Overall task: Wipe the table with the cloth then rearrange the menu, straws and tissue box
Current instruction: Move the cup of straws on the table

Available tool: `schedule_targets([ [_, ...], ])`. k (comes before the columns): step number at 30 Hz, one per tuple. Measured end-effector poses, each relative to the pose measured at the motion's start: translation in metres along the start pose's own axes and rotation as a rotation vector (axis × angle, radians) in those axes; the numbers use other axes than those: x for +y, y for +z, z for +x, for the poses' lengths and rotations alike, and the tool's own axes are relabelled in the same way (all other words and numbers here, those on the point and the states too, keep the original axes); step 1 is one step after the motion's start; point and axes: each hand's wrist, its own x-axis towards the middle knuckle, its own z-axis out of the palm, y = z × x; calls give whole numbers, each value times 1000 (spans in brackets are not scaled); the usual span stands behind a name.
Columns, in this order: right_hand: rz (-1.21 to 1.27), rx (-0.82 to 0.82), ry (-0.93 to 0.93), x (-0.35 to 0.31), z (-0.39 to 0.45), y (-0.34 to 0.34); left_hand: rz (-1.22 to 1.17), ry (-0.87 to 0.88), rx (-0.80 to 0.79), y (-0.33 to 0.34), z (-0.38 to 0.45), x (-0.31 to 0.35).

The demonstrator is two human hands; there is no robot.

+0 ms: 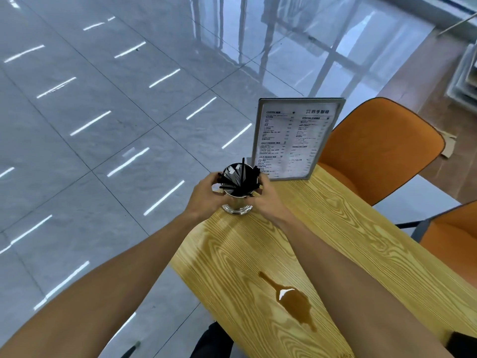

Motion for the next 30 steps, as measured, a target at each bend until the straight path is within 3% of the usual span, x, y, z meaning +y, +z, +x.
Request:
schedule_targets([
  [10, -98, -31, 1, 1, 16, 15, 14, -31, 79, -10, 2, -14],
  [13, -130, -21, 32, -3, 3, 12, 135, -145, 100, -2, -4, -21],
  [16, -174, 19, 61, 0, -19, -1, 272, -267, -28, 11, -15, -27],
  [21, -369, 77, 129, 19, -66, -48, 387, -203, -334, 60, -31, -20],
  [30, -739, 250, 352, 74, -207, -156, 568, 138, -527, 200, -86, 41],
])
